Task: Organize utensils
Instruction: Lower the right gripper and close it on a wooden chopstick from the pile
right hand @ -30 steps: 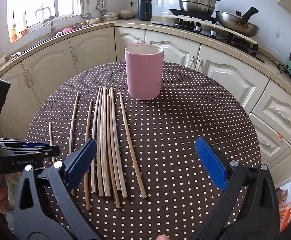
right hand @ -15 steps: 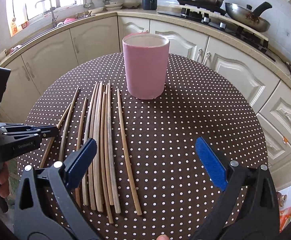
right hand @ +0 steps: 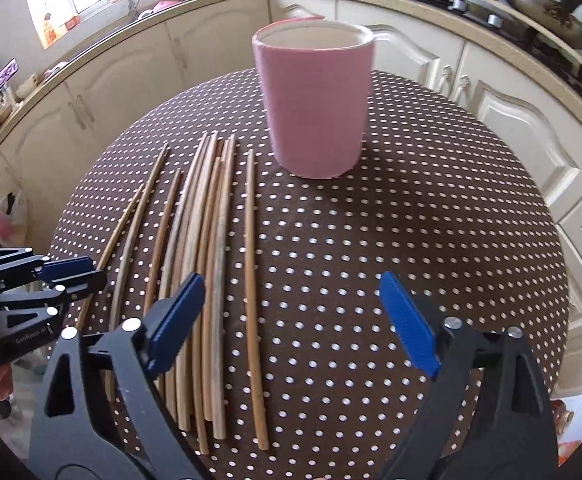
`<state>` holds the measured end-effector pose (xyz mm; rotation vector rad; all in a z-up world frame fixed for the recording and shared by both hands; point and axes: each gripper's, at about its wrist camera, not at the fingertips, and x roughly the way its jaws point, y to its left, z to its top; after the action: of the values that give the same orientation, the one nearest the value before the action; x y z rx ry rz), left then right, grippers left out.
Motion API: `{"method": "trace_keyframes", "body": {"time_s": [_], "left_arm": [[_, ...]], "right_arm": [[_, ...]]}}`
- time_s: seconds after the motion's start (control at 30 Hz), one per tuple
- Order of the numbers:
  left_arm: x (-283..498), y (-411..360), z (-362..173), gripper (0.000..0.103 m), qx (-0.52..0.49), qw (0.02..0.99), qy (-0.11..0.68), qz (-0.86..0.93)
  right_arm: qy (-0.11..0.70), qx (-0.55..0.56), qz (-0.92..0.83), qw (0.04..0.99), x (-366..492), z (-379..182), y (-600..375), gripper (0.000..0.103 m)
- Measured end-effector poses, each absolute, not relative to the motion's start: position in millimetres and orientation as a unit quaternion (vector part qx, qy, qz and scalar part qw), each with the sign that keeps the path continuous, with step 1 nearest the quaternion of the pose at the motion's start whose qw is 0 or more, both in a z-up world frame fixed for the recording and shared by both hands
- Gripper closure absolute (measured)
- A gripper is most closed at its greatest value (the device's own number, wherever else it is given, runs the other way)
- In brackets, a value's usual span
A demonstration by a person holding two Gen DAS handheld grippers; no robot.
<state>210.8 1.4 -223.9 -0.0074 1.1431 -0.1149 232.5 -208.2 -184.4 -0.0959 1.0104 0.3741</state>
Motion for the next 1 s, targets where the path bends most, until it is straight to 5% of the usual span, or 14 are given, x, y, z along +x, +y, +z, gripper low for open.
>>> {"method": "trace_keyframes", "body": {"time_s": [0.17, 0.3, 0.6, 0.67, 1.0], "left_arm": [[205.7, 2.6, -225.6, 0.079, -0.005, 0.848, 0.526, -0.058], [210.1, 5.8, -227.5, 0.095, 0.0, 0.855, 0.517, -0.041], [223.6, 15.1, -226.0, 0.097, -0.029, 0.861, 0.505, -0.05], [227.7, 17.3, -226.4, 0.097, -0.034, 0.862, 0.503, -0.055], [220.0, 49.2, -223.0, 0.098, -0.092, 0.871, 0.481, -0.04]], "right_arm": [[0.514, -0.061, 0.194, 0.833, 253.9, -192.7, -197.3, 0.053], [0.532, -0.091, 0.194, 0.819, 265.2, -195.3, -183.6, 0.061], [0.567, -0.14, 0.193, 0.788, 289.5, -209.9, -155.9, 0.079], [0.573, -0.14, 0.186, 0.786, 296.9, -211.2, -156.2, 0.093], [0.548, -0.083, 0.202, 0.807, 304.2, -203.6, -176.1, 0.097]]}}
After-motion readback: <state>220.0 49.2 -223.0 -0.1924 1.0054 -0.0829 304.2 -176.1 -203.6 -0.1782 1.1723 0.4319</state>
